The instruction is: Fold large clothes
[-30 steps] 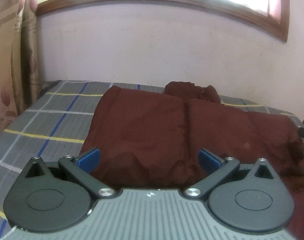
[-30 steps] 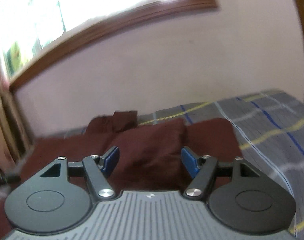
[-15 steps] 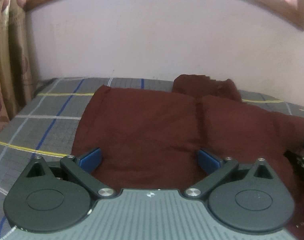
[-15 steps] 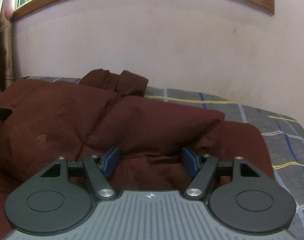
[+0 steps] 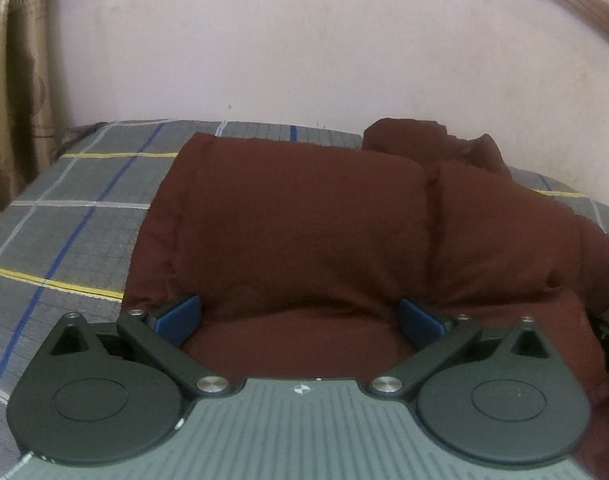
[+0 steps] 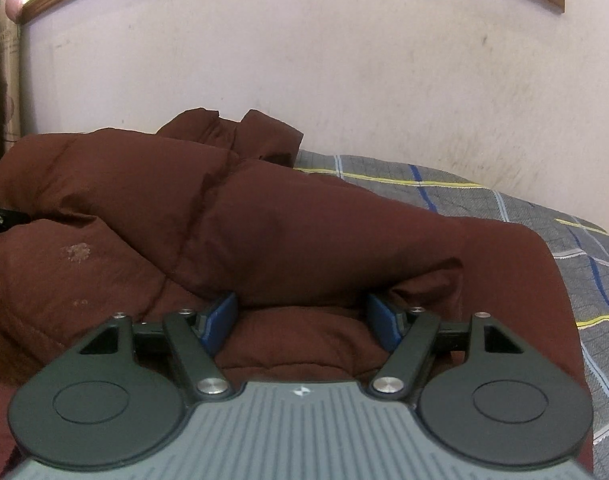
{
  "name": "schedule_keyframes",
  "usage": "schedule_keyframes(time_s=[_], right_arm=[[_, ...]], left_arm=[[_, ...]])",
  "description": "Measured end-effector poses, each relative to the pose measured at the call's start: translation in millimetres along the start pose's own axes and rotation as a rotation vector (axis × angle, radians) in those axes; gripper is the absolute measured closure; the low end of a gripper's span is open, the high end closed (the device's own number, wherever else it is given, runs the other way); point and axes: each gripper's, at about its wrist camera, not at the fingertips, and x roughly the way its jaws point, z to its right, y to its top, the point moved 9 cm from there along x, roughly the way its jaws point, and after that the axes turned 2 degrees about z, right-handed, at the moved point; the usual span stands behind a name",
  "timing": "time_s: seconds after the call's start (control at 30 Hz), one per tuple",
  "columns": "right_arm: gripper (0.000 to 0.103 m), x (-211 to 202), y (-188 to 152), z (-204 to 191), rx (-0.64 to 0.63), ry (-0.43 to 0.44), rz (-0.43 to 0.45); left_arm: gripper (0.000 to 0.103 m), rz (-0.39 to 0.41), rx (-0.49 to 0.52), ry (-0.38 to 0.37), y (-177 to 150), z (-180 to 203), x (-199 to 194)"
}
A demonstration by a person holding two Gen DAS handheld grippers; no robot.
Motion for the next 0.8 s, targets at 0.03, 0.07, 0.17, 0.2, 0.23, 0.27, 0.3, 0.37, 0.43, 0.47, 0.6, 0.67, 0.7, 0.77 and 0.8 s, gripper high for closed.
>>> schedule_keyframes(time_s=[0.03,0.07,0.17,0.2,0.23,0.27,0.3,0.37,0.43,0.47,0.6,0.67,0.7,0.77,0.8], right_arm=[[0.032,0.5,0.5,0.1,-0.001,-0.001,0.001],[0.032,0.7,0.5,-0.2,-0.004,-0.004,0.001],[0.032,1.0,0.0,-1.1,-0.01,-0.006,0.008],[0.032,1.4,-0.1,-1.0,-0.008,-0.005,0.009],[0.032,1.4,-0.2,-1.5,-0.009,-0.005,0.01],[0.031,1.0,-0.3,-1.9,-0.011,-0.006,0.011],[0.031,0.4,-0.5,-2.0,-0.013,-0.007,0.014],[0.031,-0.7,-0.9,-1.5,-0.01,-0.005,0.016],[0.031,-1.9,-1.6,-0.9,-0.006,-0.004,0.017],[0.031,-2.8,-2.2,-0.7,-0.005,-0.003,0.017],[0.031,-2.1,-1.6,1.9,0.01,0.011,0.021],[0.031,-2.1,-1.3,1.3,0.004,0.007,0.022],[0.031,-3.9,-0.1,2.0,0.008,0.01,0.028],[0.031,-14.0,4.3,5.9,0.027,0.023,0.055],[0.031,-23.1,10.2,9.1,0.036,0.029,0.082]], left_arm=[[0.0,0.0,-0.003,-0.004,-1.7,-0.7,1.4],[0.0,-0.001,-0.009,-0.008,-2.7,-1.0,3.2],[0.0,0.027,-0.015,-0.018,-5.1,-3.8,6.3],[0.0,0.042,-0.018,-0.021,-6.0,-5.9,7.8],[0.0,0.051,-0.035,-0.021,-6.8,-9.2,8.7],[0.0,0.055,-0.052,-0.015,-7.1,-12.3,9.1],[0.0,0.056,-0.062,-0.004,-6.9,-14.8,9.1],[0.0,0.057,-0.067,0.025,-6.9,-18.1,7.7],[0.0,0.056,-0.077,0.065,-7.1,-23.2,6.4],[0.0,0.051,-0.091,0.095,-7.0,-28.4,6.6],[0.0,0.023,-0.158,0.114,-7.5,-44.3,10.0],[0.0,0.026,-0.13,0.145,-6.1,-42.1,5.0],[0.001,0.04,-0.107,0.165,-3.9,-40.0,-1.0],[0.011,0.061,-0.046,0.181,5.2,-34.2,-13.2],[0.013,0.075,-0.034,0.171,12.3,-32.0,-20.7]])
